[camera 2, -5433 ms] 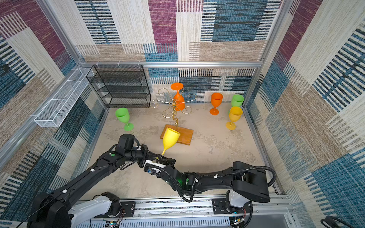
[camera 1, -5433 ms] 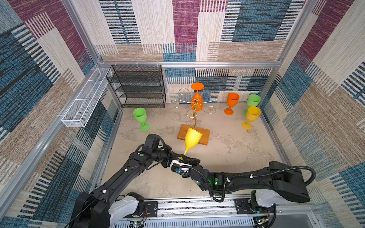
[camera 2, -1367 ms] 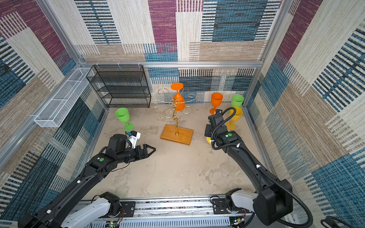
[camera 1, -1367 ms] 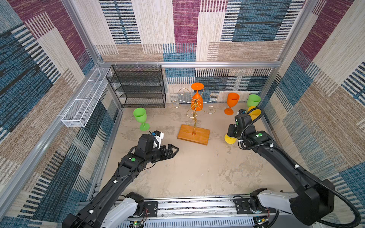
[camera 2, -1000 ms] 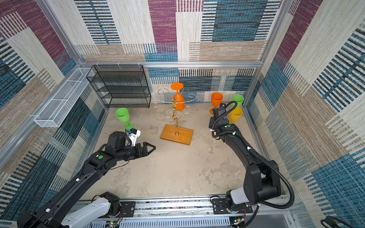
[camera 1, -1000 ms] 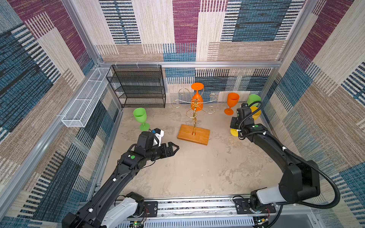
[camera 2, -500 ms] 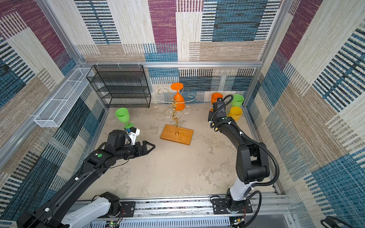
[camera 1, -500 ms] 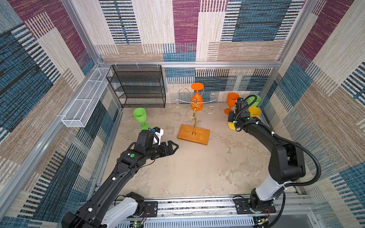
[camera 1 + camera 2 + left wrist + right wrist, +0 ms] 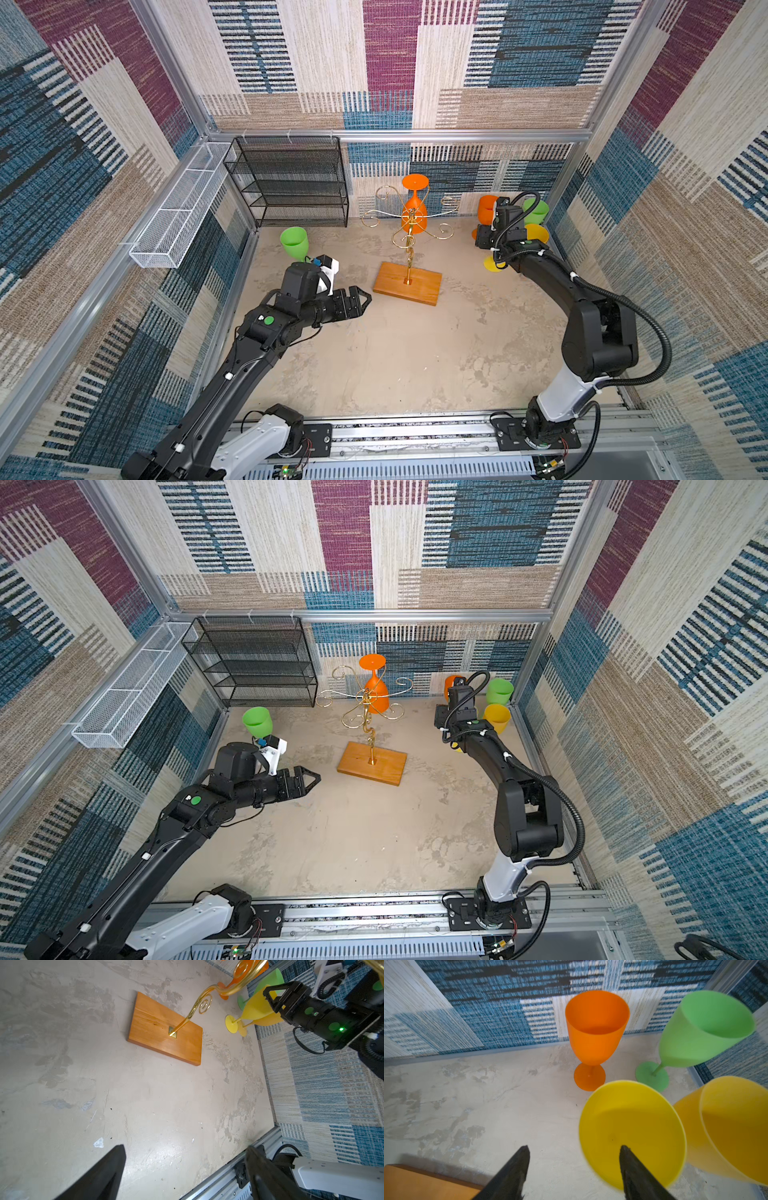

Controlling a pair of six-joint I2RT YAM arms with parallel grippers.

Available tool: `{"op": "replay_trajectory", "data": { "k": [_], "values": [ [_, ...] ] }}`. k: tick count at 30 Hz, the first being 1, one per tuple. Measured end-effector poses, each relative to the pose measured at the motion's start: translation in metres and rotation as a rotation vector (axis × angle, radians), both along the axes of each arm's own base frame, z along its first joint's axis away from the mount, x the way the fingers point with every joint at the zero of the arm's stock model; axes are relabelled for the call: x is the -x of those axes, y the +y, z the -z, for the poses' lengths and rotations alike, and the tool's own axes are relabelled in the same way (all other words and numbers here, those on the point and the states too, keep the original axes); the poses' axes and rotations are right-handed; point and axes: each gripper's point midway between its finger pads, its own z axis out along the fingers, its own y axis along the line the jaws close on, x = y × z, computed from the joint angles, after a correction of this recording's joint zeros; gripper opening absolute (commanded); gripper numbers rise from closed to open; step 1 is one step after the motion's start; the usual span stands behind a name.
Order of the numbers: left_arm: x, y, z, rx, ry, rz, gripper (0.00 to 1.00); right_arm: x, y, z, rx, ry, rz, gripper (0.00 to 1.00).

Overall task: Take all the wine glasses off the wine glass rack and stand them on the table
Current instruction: 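Lower the yellow glass upright beside the other yellow glass and open right gripper, then move the left gripper to the gold rack top while the right reaches the orange glass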

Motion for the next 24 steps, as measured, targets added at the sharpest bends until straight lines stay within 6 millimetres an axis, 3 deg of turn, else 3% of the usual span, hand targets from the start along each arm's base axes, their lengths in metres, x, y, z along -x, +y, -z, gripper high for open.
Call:
{"op": "replay_trajectory", "data": {
  "k": [7, 15, 20, 24],
  "values": [
    [-0.008, 0.008, -0.009, -0.084, -0.031, -0.009, 0.93, 0.025, 0.002, -0.060, -0.048, -0.123, -0.021, 0.79],
    [-0.020, 0.009, -0.008, -0.133, -0.019, -0.017, 0.93, 0.069, 0.024, -0.104, -0.130, -0.243, -0.118, 0.78],
    [-0.041, 0.005, -0.008, -0.161, 0.000, -0.034, 0.92, 0.084, 0.061, -0.120, -0.148, -0.283, -0.214, 0.78],
    [-0.064, -0.002, -0.012, -0.175, 0.003, -0.045, 0.91, 0.092, 0.076, -0.121, -0.147, -0.286, -0.257, 0.77]
  ]
}}
